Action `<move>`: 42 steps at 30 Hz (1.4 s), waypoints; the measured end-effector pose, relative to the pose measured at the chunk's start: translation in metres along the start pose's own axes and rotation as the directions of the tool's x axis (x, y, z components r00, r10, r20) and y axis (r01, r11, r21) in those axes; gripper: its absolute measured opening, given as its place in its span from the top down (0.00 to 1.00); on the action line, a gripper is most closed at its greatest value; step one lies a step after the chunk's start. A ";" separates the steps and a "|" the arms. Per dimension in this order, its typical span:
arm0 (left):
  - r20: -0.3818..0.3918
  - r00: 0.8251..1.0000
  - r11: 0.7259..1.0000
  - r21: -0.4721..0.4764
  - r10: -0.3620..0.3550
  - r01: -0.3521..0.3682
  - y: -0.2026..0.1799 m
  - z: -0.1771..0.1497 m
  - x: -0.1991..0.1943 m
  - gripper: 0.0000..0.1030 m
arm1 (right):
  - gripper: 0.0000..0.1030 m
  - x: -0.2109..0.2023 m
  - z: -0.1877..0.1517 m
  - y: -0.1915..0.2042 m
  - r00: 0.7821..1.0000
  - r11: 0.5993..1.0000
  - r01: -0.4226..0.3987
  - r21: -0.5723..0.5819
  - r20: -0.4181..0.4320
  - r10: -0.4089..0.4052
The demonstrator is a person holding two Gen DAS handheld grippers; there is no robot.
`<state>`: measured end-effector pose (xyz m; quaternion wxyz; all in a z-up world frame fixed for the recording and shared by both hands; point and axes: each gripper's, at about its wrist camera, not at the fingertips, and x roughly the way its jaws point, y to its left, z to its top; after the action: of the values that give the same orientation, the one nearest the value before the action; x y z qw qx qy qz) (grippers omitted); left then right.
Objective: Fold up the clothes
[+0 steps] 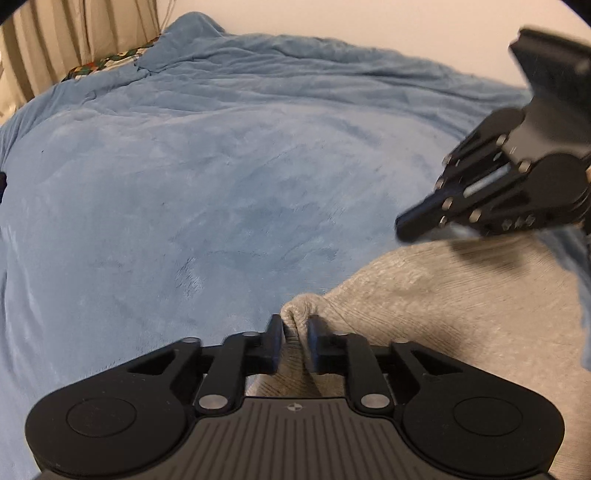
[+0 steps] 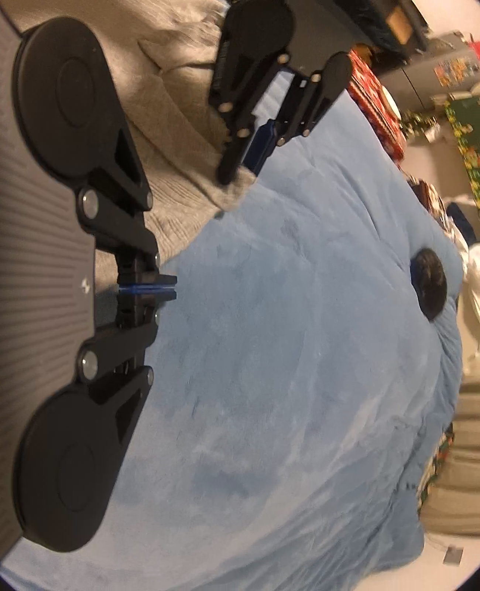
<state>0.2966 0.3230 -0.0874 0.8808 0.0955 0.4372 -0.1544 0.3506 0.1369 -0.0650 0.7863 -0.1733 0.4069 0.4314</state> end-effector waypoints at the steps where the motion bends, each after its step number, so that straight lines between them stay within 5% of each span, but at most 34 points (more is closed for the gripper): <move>1: 0.008 1.000 1.000 0.005 0.017 -0.017 -0.001 0.001 -0.003 0.61 | 0.98 -0.010 -0.003 -0.004 1.000 0.999 0.012 0.031 0.008 -0.012; 10: 0.127 0.990 0.998 -0.023 0.060 -0.057 -0.014 0.004 -0.053 0.58 | 0.92 -0.113 -0.080 -0.031 0.991 0.928 0.131 0.348 -0.051 -0.121; 15: 0.134 0.991 0.997 -0.076 -0.005 0.016 -0.043 -0.002 -0.074 0.61 | 0.92 -0.140 -0.130 -0.008 0.994 0.888 0.095 0.450 -0.091 -0.060; 26: 0.055 0.985 0.978 -0.126 -0.162 0.168 -0.129 -0.020 -0.071 0.70 | 0.88 -0.122 -0.162 0.038 0.999 0.937 0.054 0.345 -0.023 -0.049; 31: 0.044 0.973 0.971 -0.071 -0.226 0.229 -0.164 -0.021 -0.068 0.70 | 0.67 -0.119 -0.157 0.038 0.999 0.954 0.044 0.298 0.015 -0.050; 33: 0.040 0.969 0.968 -0.045 -0.244 0.246 -0.177 -0.020 -0.066 0.70 | 0.67 -0.120 -0.156 0.038 0.999 0.957 0.029 0.289 0.035 -0.041; 36: 0.036 0.964 0.964 0.006 -0.265 0.265 -0.194 -0.019 -0.060 0.77 | 0.88 -0.125 -0.154 0.035 0.998 0.954 -0.013 0.301 0.063 -0.006; 42: 0.047 0.964 0.964 0.060 -0.261 0.258 -0.211 -0.016 -0.049 0.83 | 0.94 -0.130 -0.143 0.017 0.994 0.896 -0.088 0.436 0.097 0.050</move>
<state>0.1823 0.1398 -0.0647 0.8619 0.0568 0.4173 -0.2825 0.2281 -0.0123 -0.0476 0.8056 0.0413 0.4663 0.3632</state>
